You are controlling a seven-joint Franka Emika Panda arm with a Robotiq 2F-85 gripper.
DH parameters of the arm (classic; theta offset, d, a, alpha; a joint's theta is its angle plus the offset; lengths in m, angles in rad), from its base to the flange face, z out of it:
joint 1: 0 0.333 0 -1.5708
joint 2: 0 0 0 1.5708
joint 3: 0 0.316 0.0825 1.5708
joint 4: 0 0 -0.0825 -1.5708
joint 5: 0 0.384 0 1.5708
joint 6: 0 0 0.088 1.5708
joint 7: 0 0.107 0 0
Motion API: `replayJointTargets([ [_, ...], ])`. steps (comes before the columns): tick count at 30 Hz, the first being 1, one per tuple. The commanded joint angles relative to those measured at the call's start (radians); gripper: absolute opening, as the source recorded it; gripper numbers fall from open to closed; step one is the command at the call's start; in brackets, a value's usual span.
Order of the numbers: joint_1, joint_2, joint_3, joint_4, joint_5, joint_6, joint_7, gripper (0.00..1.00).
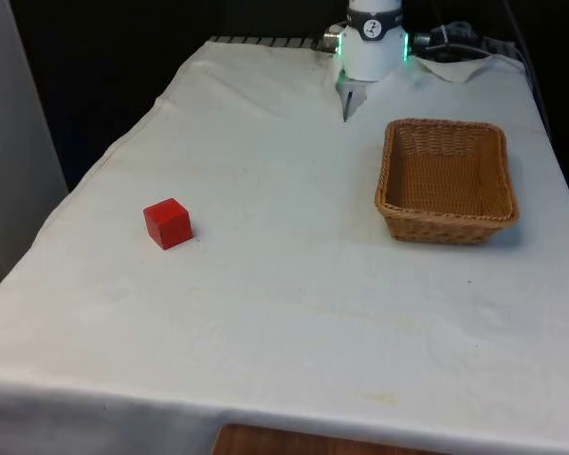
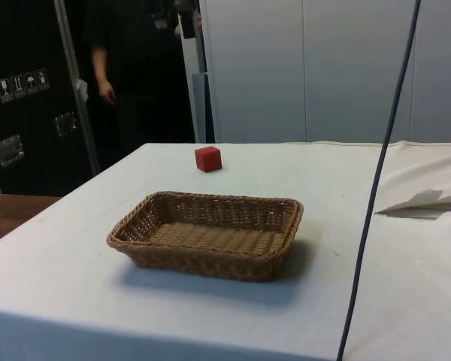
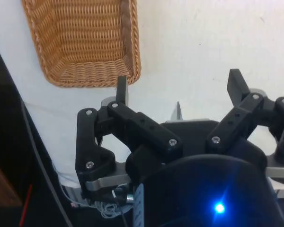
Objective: Pick up the cube and place it into the basket.
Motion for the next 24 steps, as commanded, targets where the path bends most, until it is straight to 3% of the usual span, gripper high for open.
replayJointTargets([
  [1, -0.001, 0.01, -0.002, 0.014, -0.006, -0.004, 0.006, 1.0],
  [16, -0.001, 0.034, -0.024, 0.038, -0.052, 0.036, 0.006, 1.0],
  [23, -0.001, 0.033, -0.035, 0.004, -0.095, 0.116, 0.013, 1.0],
  [24, -0.001, 0.035, -0.035, 0.009, -0.087, 0.101, 0.008, 1.0],
])
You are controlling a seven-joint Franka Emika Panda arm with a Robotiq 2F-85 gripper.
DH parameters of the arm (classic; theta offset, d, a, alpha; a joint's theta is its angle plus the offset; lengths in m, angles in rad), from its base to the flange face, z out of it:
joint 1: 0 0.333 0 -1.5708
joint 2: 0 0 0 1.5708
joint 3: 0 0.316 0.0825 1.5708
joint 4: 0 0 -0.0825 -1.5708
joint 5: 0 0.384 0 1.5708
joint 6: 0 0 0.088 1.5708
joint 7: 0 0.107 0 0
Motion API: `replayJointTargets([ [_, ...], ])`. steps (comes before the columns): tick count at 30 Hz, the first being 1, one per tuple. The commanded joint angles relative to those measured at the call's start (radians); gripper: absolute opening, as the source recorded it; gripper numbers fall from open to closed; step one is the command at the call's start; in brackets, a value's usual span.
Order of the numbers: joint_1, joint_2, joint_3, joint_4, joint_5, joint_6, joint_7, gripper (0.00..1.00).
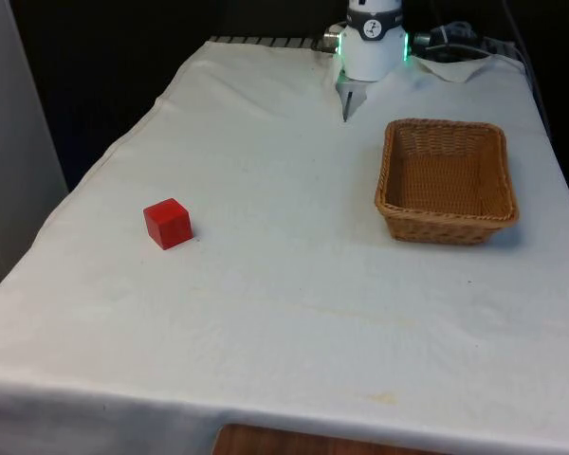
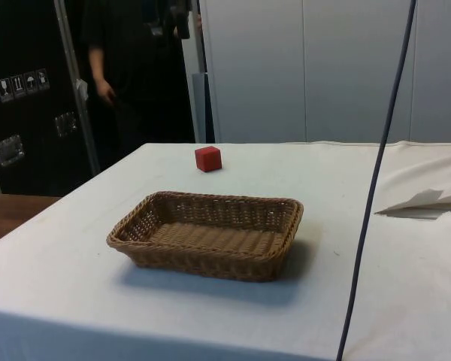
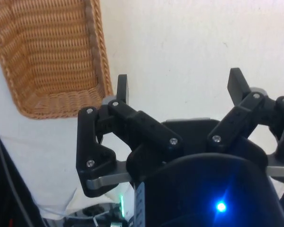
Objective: Pick up the cube and place it into the basket.
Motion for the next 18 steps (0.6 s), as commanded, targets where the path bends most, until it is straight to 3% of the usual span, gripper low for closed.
replayJointTargets([
  [1, -0.001, -0.001, -0.002, -0.01, -0.009, 0.025, 0.003, 1.0],
  [7, -0.005, 0.002, -0.027, -0.048, -0.009, 0.097, -0.029, 1.0],
  [8, -0.001, 0.001, -0.03, -0.048, -0.008, 0.086, -0.026, 1.0],
  [15, -0.009, 0.018, -0.07, -0.085, -0.003, 0.181, -0.076, 1.0],
  [16, -0.004, 0.015, -0.068, -0.08, -0.008, 0.161, -0.065, 1.0],
  [18, -0.01, 0.026, -0.081, -0.092, -0.001, 0.202, -0.088, 1.0],
])
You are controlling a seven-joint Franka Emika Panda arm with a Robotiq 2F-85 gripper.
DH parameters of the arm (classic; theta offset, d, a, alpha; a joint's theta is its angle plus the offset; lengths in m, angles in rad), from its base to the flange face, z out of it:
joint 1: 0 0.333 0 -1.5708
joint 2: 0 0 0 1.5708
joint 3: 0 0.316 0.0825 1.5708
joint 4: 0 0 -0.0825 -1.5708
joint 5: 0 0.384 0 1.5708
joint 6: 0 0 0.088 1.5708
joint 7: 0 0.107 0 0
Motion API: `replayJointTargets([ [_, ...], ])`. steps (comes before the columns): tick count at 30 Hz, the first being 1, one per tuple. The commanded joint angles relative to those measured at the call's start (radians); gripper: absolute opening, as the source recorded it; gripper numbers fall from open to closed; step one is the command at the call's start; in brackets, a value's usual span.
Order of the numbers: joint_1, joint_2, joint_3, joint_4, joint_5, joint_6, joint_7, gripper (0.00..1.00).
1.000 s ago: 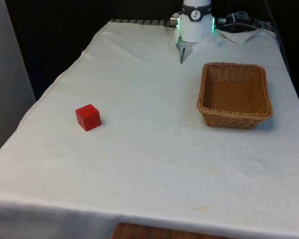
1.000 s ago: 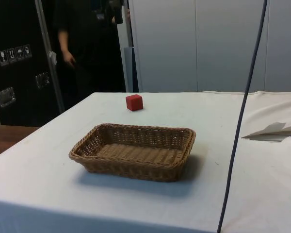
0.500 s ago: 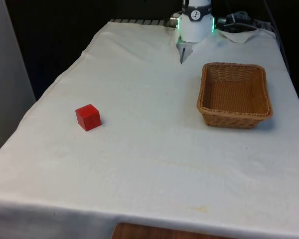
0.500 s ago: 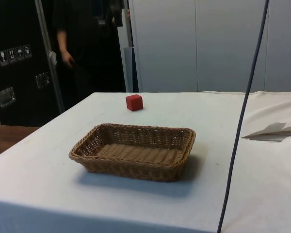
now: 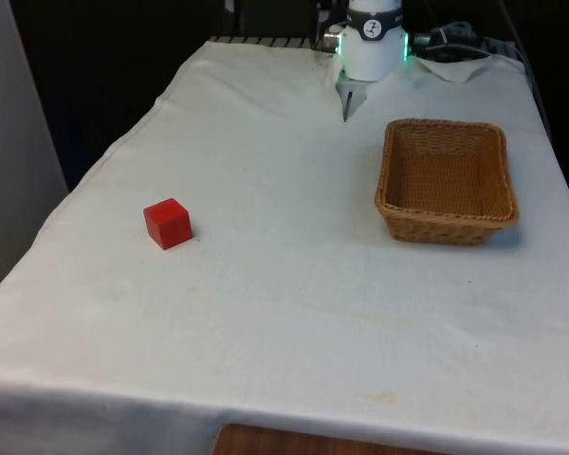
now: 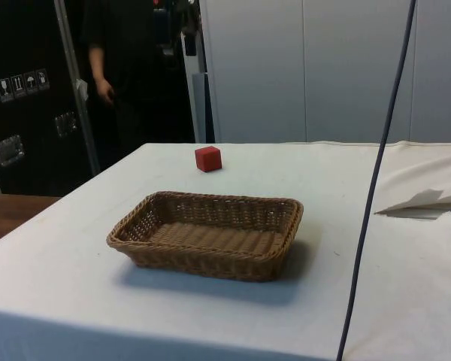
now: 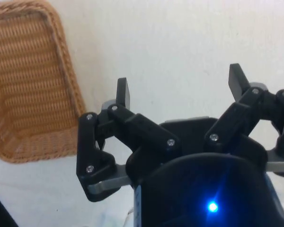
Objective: Pick up the cube and place it into the basket.
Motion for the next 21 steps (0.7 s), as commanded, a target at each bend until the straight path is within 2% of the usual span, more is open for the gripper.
replayJointTargets([
  [1, -0.005, 0.006, -0.006, -0.007, 0.007, 0.028, -0.017, 1.0],
  [6, -0.008, 0.031, -0.039, -0.011, 0.009, 0.073, -0.048, 1.0],
  [7, -0.002, 0.028, -0.039, -0.01, 0.001, 0.061, -0.037, 1.0],
  [9, -0.009, 0.045, -0.054, -0.009, 0.012, 0.09, -0.064, 1.0],
  [15, -0.011, 0.075, -0.087, -0.005, 0.024, 0.125, -0.098, 1.0],
  [16, -0.005, 0.071, -0.091, -0.007, 0.015, 0.118, -0.088, 1.0],
  [17, -0.01, 0.08, -0.092, -0.005, 0.027, 0.131, -0.101, 1.0],
  [21, -0.011, 0.102, -0.11, -0.004, 0.039, 0.16, -0.104, 1.0],
])
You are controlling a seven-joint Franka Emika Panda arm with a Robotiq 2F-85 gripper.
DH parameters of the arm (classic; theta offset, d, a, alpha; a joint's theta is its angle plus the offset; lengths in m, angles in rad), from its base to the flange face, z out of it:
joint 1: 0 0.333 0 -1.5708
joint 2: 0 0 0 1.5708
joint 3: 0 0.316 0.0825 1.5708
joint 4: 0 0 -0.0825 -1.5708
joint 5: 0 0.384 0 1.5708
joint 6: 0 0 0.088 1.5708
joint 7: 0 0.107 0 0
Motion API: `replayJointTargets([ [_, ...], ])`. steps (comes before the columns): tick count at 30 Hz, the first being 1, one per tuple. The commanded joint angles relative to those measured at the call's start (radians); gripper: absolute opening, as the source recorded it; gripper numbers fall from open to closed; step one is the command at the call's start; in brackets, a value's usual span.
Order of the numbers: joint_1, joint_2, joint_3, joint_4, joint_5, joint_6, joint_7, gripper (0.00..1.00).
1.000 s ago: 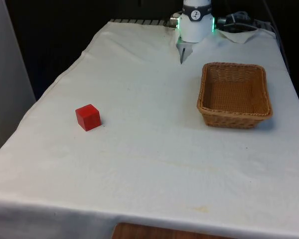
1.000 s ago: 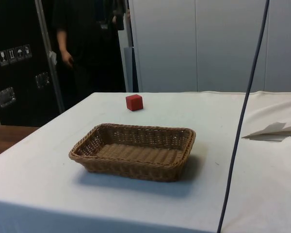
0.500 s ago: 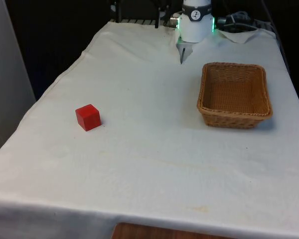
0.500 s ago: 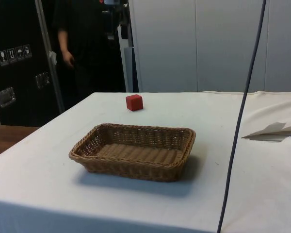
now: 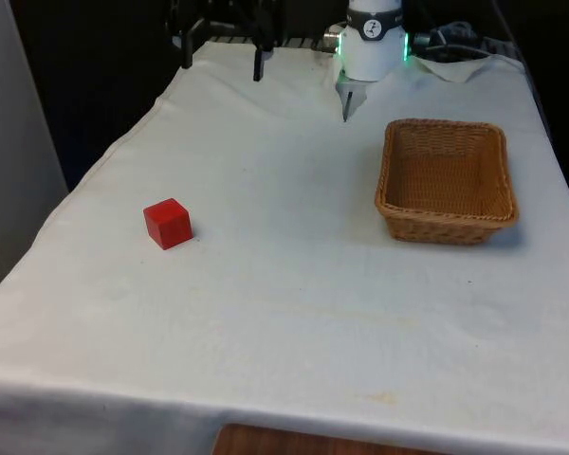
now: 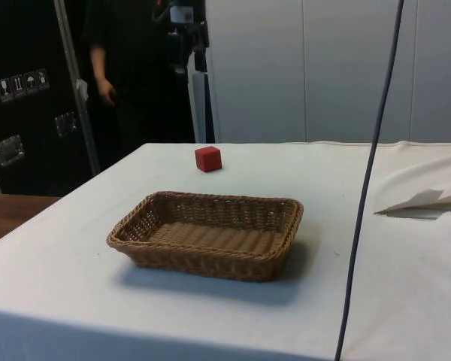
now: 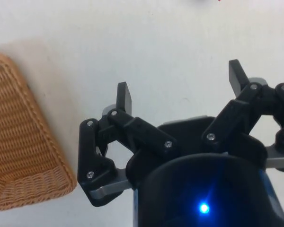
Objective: Pick up the cube and place it into the basket.
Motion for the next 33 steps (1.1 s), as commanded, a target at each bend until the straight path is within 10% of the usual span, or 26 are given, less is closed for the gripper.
replayJointTargets([
  [1, -0.006, 0.007, 0.001, 0.003, 0.014, 0.01, -0.009, 1.0],
  [33, -0.011, 0.165, -0.067, 0.059, 0.151, 0.119, -0.003, 1.0],
])
